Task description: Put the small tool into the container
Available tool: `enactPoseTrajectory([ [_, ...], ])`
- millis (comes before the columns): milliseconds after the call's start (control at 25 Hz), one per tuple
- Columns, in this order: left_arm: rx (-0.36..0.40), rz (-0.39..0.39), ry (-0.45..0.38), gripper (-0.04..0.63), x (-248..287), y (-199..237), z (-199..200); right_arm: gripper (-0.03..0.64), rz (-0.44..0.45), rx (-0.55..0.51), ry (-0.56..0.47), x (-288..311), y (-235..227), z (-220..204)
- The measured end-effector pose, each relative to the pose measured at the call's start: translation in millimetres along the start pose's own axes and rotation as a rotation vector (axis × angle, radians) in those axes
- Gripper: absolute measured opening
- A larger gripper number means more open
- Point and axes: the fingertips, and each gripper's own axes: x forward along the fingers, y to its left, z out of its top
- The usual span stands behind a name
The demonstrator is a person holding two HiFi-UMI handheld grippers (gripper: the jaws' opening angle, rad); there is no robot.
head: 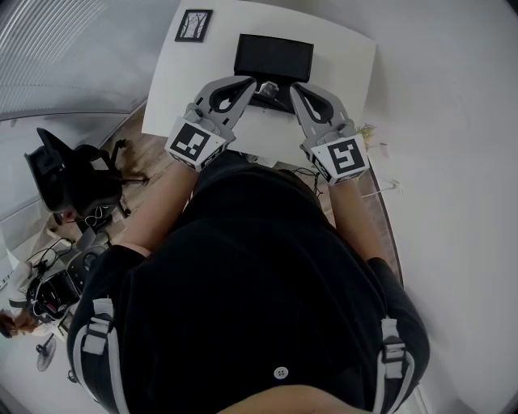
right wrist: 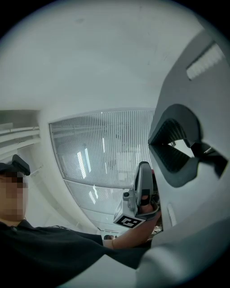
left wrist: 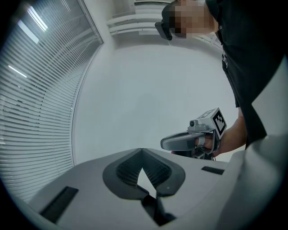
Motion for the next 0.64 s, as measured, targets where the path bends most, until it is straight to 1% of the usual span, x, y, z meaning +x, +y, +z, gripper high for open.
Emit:
enactPoseTrajectory([
  [160, -0.005, -0.001, -0.003, 0.008, -1.0, -1.0, -0.9, 0.011, -0.003, 0.001, -0.002, -1.3, 0.9, 0.4],
  [320, 0.014, -0.011, 0.006, 0.008, 0.3, -2.4, 1.8, 0.011, -0.004, -0.004, -0.002, -2.2, 1.2, -0.8],
  [640, 0.019, -0.012, 0.007, 0.008, 1.5, -1.1, -0.4, 0.011, -0.003, -0.014, 0.013, 0.8, 1.6, -5.2],
])
